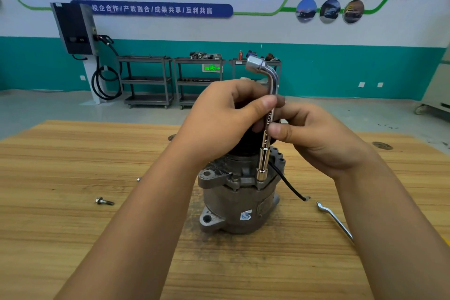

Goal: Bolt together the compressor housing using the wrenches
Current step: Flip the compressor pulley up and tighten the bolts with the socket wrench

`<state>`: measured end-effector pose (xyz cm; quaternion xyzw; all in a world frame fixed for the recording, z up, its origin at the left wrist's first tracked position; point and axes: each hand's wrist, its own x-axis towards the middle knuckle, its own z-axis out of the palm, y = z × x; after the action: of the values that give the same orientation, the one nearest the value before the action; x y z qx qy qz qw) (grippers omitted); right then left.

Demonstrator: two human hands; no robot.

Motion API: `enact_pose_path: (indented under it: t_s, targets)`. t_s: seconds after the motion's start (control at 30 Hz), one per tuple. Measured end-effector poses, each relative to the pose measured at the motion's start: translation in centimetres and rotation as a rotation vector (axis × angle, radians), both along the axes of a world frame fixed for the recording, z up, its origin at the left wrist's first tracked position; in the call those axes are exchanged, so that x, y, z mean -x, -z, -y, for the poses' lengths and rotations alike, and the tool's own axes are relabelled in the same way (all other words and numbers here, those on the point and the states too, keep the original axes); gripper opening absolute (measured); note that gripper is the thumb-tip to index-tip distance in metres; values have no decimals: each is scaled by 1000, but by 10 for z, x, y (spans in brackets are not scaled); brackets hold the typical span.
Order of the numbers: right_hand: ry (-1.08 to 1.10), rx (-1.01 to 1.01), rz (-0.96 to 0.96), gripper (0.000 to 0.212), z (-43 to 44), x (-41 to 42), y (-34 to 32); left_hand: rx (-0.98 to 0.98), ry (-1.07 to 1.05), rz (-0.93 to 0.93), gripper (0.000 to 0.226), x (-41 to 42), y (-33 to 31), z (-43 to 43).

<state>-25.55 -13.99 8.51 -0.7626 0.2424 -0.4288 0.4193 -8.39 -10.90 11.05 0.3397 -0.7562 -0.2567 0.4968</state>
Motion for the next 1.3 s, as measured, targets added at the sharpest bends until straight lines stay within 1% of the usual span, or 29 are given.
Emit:
enact_pose_path:
  t_s: [0.07,0.17,0.23,0.3,0.37,0.4,0.43,0.53,0.57,0.63,0.73,0.77,0.83,0.87,0.9,0.93,0.97,1.1,1.17,1.23,1.3]
  targets:
    - [24,17,5,24,0,-2,0,3,0,-16,12,1,0,-1]
    - [86,54,9,44,-1,-4,0,-19,-25,-64,5,3,1,-2]
    - [79,41,13,48,-1,-3,0,-23,-37,-59,4,4,1,-1]
    - [40,20,2,42,-2,-3,-2,-12,-44,-41,7,4,1,0]
    - [22,16,-5,28,-3,-2,-3,1,-43,-27,14,2,1,0]
    - [26,19,-5,24,-3,-2,-2,0,-40,-23,15,2,1,-1]
    - [35,24,0,24,-3,-3,-2,-5,-35,-27,14,2,1,-1]
    - [68,55,22,49,-2,-5,-1,-31,-38,-78,8,4,1,-2]
    - [71,54,26,52,-2,-6,-1,-32,-47,-81,10,4,1,-2]
    - [53,39,25,44,-1,-4,0,-28,-54,-63,10,4,0,-2]
    - [11,16,19,19,-1,-1,1,-16,-60,-28,10,3,0,-2]
    - [7,17,29,15,-1,-1,1,-17,-55,-24,12,3,0,-2]
    - [26,13,51,13,-2,-3,1,-16,-35,-19,14,3,0,-2]
    - [52,24,54,25,-1,-4,2,-11,-27,-19,13,3,0,-3]
    - [83,41,47,42,-1,-5,2,-9,-21,-30,11,3,0,-3]
    - [101,48,36,52,-1,-5,2,-15,-16,-47,7,3,0,-3]
    - [108,52,34,53,-1,-6,2,-22,-17,-62,5,4,1,-3]
    - [-2,20,32,31,-1,-2,0,-14,-40,-55,9,4,1,0]
    - [-24,15,31,20,0,-1,1,-12,-32,-43,11,2,0,0]
    - [-7,12,36,15,0,-1,1,-14,-19,-31,10,2,0,-1]
    - [21,12,46,18,-1,-2,1,-12,-22,-37,9,3,1,-3]
